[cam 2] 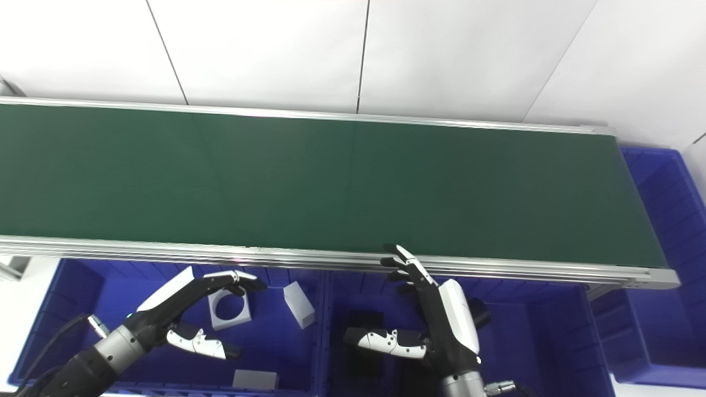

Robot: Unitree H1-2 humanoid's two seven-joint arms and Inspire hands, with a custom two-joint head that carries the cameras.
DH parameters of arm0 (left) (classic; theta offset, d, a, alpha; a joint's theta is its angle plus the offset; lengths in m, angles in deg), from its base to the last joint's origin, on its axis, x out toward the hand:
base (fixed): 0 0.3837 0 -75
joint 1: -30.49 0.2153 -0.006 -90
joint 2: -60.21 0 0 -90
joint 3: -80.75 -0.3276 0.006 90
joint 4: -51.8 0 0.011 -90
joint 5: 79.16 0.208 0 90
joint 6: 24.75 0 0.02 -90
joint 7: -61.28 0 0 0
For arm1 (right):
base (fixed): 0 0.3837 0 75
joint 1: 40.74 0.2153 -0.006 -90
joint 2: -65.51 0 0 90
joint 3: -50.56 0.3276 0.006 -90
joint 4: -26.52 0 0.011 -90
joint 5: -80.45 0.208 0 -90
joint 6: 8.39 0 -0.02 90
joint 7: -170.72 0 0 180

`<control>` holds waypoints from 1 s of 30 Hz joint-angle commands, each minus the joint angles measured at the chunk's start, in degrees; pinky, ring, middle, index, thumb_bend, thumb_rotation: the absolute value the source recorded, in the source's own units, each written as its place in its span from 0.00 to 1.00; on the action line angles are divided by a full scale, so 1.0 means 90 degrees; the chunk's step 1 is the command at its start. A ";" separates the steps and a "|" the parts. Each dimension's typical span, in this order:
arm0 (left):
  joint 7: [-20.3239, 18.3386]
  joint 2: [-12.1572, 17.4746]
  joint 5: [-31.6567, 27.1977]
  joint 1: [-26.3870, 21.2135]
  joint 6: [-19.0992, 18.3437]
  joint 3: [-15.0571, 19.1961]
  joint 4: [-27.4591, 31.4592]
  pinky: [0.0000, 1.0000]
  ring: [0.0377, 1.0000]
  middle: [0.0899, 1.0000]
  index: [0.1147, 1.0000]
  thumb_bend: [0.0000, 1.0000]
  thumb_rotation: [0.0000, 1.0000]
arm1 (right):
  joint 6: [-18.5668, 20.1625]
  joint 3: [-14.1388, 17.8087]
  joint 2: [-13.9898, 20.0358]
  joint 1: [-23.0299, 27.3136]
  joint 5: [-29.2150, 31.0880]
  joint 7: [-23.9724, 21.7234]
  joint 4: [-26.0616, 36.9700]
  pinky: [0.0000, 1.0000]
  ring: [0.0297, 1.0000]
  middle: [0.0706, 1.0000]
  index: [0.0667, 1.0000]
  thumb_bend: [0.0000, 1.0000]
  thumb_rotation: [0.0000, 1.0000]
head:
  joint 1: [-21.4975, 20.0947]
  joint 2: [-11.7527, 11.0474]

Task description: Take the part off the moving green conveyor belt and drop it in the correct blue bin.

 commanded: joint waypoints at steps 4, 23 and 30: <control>0.0078 -0.0251 -0.0834 -0.0001 0.0240 0.0108 0.0109 0.68 0.75 0.79 0.76 0.81 0.45 | 0.0093 -0.0029 -0.0049 -0.0063 -0.0089 0.0003 0.0269 0.63 0.70 0.77 0.86 0.87 0.38 | -0.0158 -0.0033; 0.0160 -0.0690 -0.1262 0.0035 0.0348 0.0306 0.0066 0.77 0.82 0.87 0.86 0.85 0.35 | 0.0323 -0.0192 -0.0091 -0.0003 -0.0499 -0.0092 0.0236 0.63 0.71 0.77 0.87 0.87 0.43 | -0.0632 -0.0078; 0.0169 -0.0746 -0.1321 0.0084 0.0634 0.0343 -0.0113 0.75 0.81 0.85 0.85 0.85 0.33 | 0.0298 -0.0190 -0.0100 0.0037 -0.0502 -0.0059 0.0165 0.63 0.72 0.78 0.87 0.87 0.43 | -0.0583 -0.0107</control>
